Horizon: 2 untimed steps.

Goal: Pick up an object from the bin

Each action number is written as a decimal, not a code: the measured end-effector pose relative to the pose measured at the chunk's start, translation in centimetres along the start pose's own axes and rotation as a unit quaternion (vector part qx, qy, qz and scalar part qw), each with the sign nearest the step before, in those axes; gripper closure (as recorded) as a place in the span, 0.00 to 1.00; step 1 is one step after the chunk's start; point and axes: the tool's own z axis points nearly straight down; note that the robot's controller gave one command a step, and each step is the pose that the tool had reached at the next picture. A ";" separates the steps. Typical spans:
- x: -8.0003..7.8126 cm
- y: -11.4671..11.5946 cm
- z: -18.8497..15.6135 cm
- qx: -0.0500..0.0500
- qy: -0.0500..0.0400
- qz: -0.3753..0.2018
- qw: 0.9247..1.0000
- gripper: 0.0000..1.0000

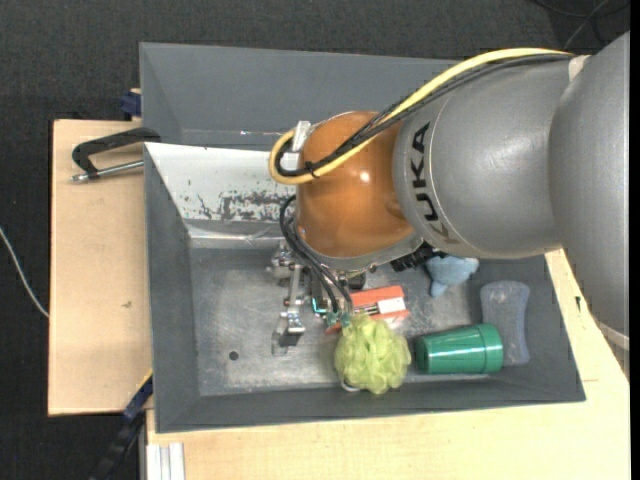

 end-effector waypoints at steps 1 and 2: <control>-0.2 -0.1 -0.4 -0.001 -0.004 0.001 1.000 0.00; -1.9 -4.0 1.6 -0.002 -0.005 0.021 1.000 0.00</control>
Offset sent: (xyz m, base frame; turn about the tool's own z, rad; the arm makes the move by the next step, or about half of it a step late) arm 0.0360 -0.0874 -0.0393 0.0981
